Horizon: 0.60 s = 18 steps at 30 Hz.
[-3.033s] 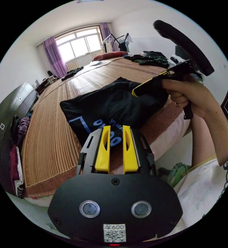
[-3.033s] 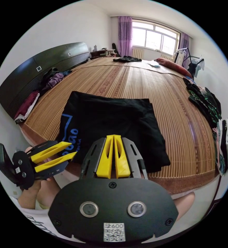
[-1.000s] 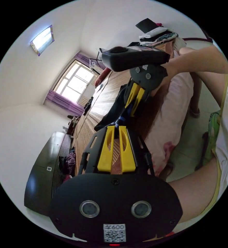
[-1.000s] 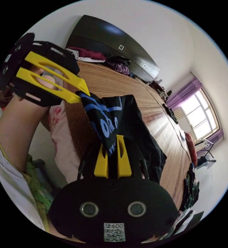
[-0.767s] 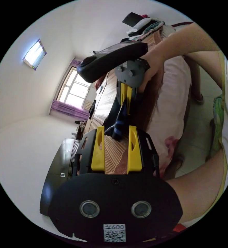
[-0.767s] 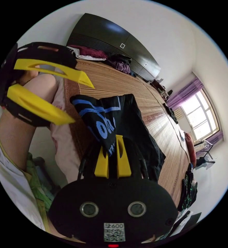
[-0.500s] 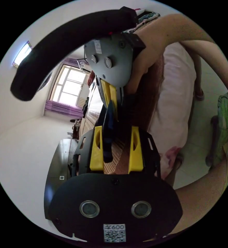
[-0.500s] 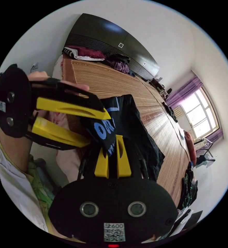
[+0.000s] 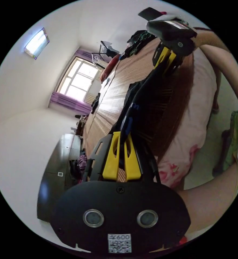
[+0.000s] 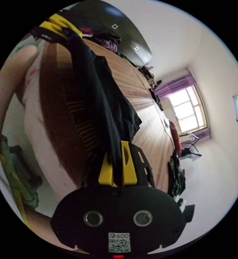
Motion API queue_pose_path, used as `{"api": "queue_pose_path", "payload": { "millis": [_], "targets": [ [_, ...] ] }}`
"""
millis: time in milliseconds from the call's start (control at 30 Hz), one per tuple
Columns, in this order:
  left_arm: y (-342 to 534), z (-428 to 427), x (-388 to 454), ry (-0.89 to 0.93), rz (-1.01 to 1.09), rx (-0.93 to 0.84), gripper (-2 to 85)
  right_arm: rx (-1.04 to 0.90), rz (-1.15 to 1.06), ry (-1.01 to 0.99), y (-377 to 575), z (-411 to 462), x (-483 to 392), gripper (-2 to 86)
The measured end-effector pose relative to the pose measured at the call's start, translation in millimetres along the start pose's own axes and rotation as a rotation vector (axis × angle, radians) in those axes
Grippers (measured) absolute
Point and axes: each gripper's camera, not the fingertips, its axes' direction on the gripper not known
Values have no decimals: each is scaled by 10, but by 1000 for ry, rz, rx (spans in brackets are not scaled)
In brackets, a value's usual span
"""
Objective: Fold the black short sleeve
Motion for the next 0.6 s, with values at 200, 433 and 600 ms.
{"api": "queue_pose_path", "payload": {
  "millis": [200,433,600],
  "targets": [
    [-89,-54,306,150,123,-33,24,-48,-178,-42,-204,-463,-108,-7],
    [-351,-612,172,768,402,14,31,-63,-523,-455,-230,-1925,161,-7],
    [-1016,-31,-357,481,422,22,31,-91,-435,-297,-1000,-2035,1268,-8]
  ]
}}
